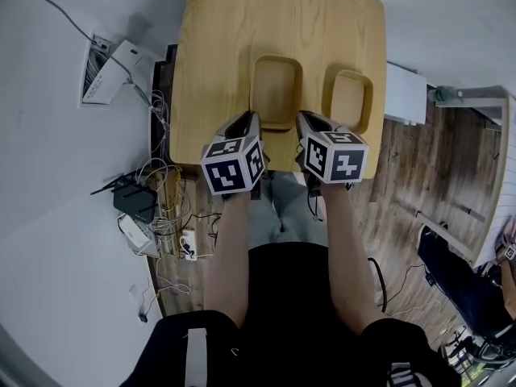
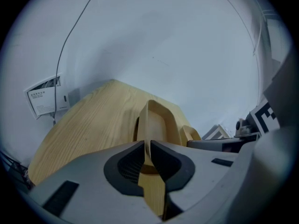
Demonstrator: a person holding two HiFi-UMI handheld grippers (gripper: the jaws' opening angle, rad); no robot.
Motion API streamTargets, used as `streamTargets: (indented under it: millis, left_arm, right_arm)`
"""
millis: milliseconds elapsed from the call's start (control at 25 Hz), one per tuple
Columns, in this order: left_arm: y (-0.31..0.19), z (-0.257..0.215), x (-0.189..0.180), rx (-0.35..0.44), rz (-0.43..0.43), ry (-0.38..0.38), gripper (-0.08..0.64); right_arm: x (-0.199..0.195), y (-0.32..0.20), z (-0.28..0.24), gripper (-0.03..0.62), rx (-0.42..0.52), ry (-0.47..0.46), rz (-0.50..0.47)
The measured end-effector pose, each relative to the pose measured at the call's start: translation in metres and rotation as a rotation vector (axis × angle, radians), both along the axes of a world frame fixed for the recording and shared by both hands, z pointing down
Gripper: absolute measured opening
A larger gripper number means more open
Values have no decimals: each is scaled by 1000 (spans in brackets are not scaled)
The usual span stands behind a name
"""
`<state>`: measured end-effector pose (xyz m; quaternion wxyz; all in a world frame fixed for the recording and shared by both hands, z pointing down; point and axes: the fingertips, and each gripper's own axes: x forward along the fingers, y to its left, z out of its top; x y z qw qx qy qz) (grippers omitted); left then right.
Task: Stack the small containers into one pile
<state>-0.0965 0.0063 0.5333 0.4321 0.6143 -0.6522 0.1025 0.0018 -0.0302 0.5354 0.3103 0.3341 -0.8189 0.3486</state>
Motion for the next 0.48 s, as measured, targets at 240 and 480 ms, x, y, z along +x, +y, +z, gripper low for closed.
streamTargets:
  millis: [240, 480]
  left_arm:
    - [1, 8, 5, -45, 52, -66, 51]
    - [-14, -6, -23, 2, 13, -103, 52]
  right_arm:
    - [-15, 8, 7, 3, -8, -13, -38]
    - [-12, -13, 2, 3, 12, -26, 1]
